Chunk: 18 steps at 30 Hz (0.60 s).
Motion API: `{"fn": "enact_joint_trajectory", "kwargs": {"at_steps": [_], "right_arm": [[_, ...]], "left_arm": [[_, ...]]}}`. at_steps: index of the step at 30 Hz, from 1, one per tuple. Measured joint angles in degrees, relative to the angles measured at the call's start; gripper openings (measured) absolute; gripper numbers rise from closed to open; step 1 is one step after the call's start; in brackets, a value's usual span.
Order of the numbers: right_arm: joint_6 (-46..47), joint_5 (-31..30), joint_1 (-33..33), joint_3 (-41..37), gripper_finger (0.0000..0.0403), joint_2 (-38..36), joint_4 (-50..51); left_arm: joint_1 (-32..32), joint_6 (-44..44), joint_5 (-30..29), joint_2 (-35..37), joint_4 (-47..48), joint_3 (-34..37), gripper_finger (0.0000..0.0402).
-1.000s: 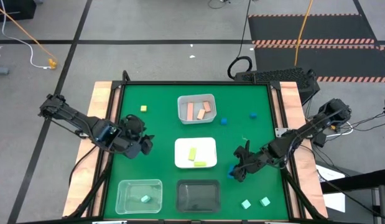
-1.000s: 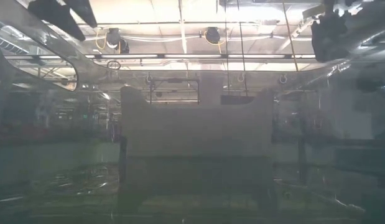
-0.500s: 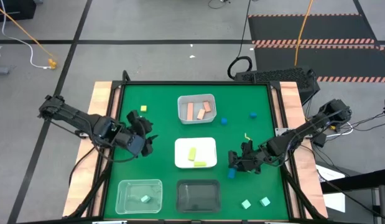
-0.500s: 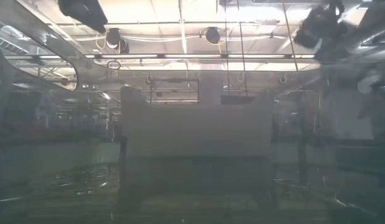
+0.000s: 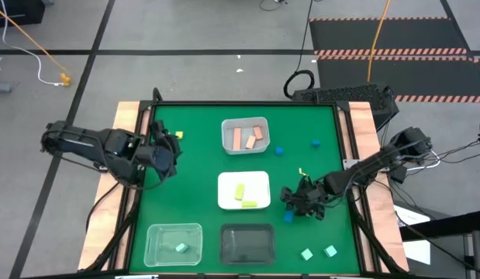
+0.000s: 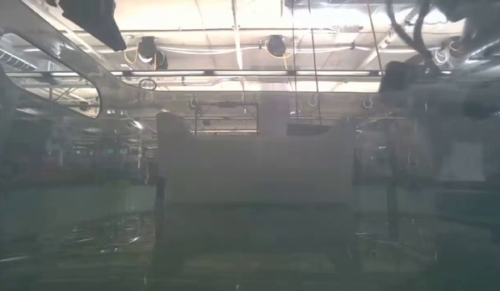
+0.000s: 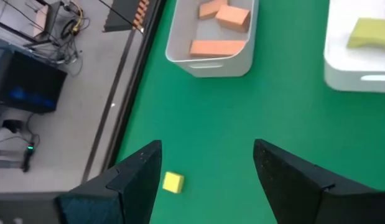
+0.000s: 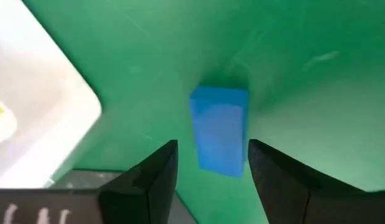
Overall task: Sort & place blocks by color
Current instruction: Put the bottom blue block into the black bin
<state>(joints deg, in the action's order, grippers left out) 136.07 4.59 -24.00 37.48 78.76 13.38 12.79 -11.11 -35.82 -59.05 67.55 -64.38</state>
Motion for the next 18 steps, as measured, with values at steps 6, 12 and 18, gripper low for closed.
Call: {"fn": "enact_joint_trajectory", "kwargs": {"at_steps": [6,12,18], "right_arm": [[0.2,0.2,0.8,0.3,0.0187,2.2,0.4],[0.3,1.9,0.9,1.9,0.0187,6.2,0.7],[-5.9,2.5,1.5,5.9,0.0163,9.1,5.9]], "left_arm": [[-2.2,3.0,3.9,0.2,0.6,0.0,0.0255],[-3.3,3.5,4.4,0.2,1.4,0.0,0.0255],[-3.5,2.6,4.4,0.2,1.3,0.0,0.0255]]}}
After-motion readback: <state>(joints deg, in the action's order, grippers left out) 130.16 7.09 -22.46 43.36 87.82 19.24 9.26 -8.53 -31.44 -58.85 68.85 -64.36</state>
